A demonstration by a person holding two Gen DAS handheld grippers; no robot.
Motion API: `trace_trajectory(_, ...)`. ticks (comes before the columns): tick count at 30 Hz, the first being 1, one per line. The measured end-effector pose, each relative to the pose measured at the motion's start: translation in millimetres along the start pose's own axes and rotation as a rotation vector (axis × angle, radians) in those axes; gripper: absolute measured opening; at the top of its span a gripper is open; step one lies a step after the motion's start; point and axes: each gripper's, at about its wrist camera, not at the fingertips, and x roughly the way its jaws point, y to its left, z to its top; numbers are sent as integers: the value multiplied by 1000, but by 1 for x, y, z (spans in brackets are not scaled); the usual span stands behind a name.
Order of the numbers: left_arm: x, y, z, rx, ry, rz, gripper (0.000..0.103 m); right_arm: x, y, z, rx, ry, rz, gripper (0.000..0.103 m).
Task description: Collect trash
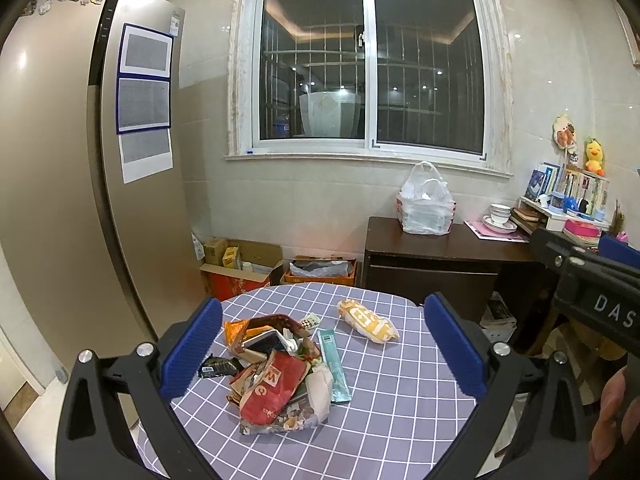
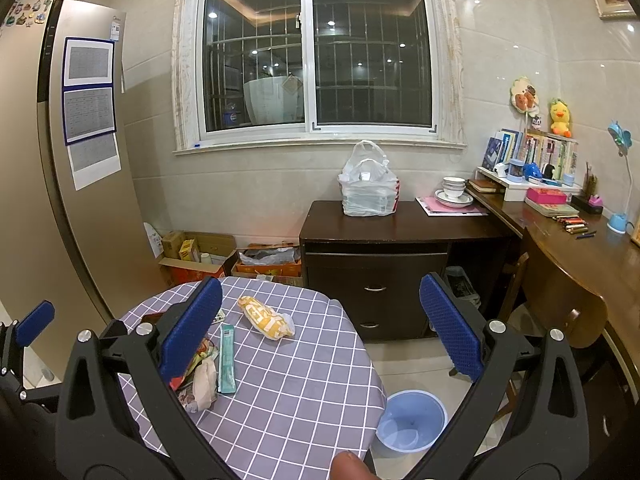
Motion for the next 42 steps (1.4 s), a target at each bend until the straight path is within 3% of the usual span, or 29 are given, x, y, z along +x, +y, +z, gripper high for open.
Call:
trace_trajectory(31, 4, 14, 1, -20, -1, 15, 99, 15, 6, -3, -8, 18, 9, 97)
trace_trajectory(42, 20, 29, -13, -32, 47, 51, 99, 41, 12, -13, -22, 80, 35, 97)
